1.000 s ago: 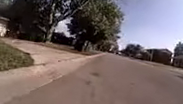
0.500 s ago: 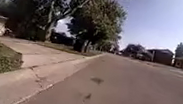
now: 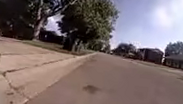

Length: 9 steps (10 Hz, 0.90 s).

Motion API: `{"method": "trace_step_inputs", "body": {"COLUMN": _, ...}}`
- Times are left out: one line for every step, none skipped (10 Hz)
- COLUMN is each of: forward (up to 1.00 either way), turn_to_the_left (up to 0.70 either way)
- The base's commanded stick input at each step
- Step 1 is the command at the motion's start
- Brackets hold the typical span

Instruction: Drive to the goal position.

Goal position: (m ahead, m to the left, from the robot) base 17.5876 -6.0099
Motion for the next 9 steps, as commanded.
{"method": "trace_step_inputs", "body": {"forward": 1.00, "turn_to_the_left": 0.00}}
{"method": "trace_step_inputs", "body": {"forward": 1.00, "turn_to_the_left": 0.00}}
{"method": "trace_step_inputs", "body": {"forward": 1.00, "turn_to_the_left": 0.00}}
{"method": "trace_step_inputs", "body": {"forward": 1.00, "turn_to_the_left": 0.00}}
{"method": "trace_step_inputs", "body": {"forward": 1.00, "turn_to_the_left": 0.00}}
{"method": "trace_step_inputs", "body": {"forward": 1.00, "turn_to_the_left": 0.00}}
{"method": "trace_step_inputs", "body": {"forward": 1.00, "turn_to_the_left": 0.00}}
{"method": "trace_step_inputs", "body": {"forward": 1.00, "turn_to_the_left": 0.00}}
{"method": "trace_step_inputs", "body": {"forward": 1.00, "turn_to_the_left": 0.00}}
